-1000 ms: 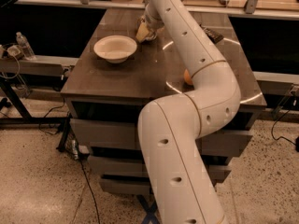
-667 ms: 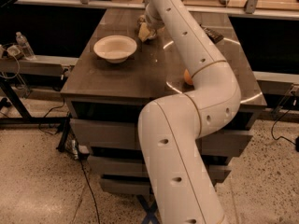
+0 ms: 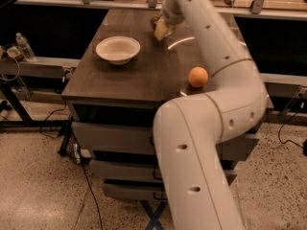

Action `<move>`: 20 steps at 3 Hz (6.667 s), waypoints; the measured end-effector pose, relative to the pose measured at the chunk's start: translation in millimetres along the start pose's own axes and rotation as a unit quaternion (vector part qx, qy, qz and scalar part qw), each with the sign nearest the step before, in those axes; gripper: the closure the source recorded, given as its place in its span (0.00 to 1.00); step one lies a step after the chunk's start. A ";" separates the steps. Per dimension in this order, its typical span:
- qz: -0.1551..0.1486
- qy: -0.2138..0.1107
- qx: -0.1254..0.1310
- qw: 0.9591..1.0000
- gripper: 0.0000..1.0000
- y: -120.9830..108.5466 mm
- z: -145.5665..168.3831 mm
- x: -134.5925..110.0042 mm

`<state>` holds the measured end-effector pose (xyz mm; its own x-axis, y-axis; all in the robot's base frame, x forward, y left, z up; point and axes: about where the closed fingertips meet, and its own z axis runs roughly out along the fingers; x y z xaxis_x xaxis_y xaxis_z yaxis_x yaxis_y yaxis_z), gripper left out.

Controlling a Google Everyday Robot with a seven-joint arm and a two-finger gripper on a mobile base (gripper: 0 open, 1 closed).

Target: Place orange can upright

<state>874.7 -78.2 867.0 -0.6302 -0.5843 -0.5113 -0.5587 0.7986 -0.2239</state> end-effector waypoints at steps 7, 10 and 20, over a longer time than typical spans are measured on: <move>-0.142 0.174 -0.068 0.972 0.29 -64.9 -73.7 208.8; -0.162 0.184 -0.075 0.966 0.00 -58.6 -73.9 206.6; -0.026 -0.157 -0.031 0.987 1.00 -92.7 -171.5 64.1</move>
Offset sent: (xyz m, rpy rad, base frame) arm -0.1203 -0.1366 0.0962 -0.1244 0.1283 0.1354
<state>793.6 -214.4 997.3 -0.4075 -0.5430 -0.7342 -0.6232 0.7530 -0.2109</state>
